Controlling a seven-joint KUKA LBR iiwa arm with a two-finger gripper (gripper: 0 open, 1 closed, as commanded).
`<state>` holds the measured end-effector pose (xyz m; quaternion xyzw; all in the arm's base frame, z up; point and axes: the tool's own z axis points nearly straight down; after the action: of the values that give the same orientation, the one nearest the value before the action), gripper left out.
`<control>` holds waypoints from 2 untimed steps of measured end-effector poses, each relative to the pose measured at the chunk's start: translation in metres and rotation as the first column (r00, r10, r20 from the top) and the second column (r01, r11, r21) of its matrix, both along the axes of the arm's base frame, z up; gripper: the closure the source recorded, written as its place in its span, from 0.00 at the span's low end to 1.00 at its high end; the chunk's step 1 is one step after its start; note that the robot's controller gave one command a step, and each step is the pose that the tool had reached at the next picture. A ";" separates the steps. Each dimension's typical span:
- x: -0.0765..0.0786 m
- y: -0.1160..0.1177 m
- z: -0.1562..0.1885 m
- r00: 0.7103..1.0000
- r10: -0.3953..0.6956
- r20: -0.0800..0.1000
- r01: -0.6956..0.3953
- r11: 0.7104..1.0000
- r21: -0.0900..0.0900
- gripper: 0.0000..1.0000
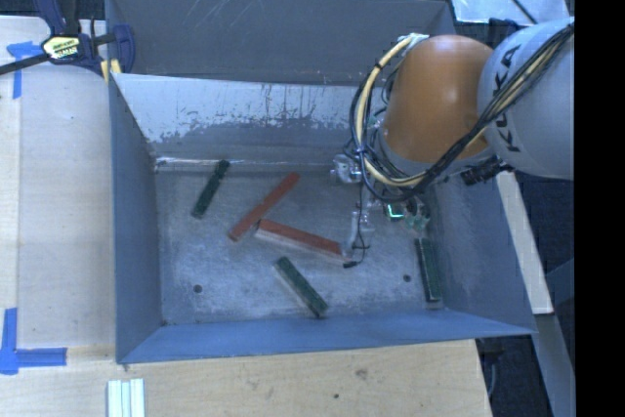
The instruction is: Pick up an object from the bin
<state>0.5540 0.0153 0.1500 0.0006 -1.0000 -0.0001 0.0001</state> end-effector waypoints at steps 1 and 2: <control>0.001 0.000 0.002 1.000 0.000 0.004 0.000 1.000 0.000 0.00; 0.014 -0.014 -0.075 0.999 -0.042 0.006 0.042 0.999 0.000 0.00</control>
Offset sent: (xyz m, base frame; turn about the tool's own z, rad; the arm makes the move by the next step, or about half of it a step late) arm 0.0123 -0.0149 -0.0800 0.0463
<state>0.5678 0.0010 0.0754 -0.0203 -0.9998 -0.0002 -0.0029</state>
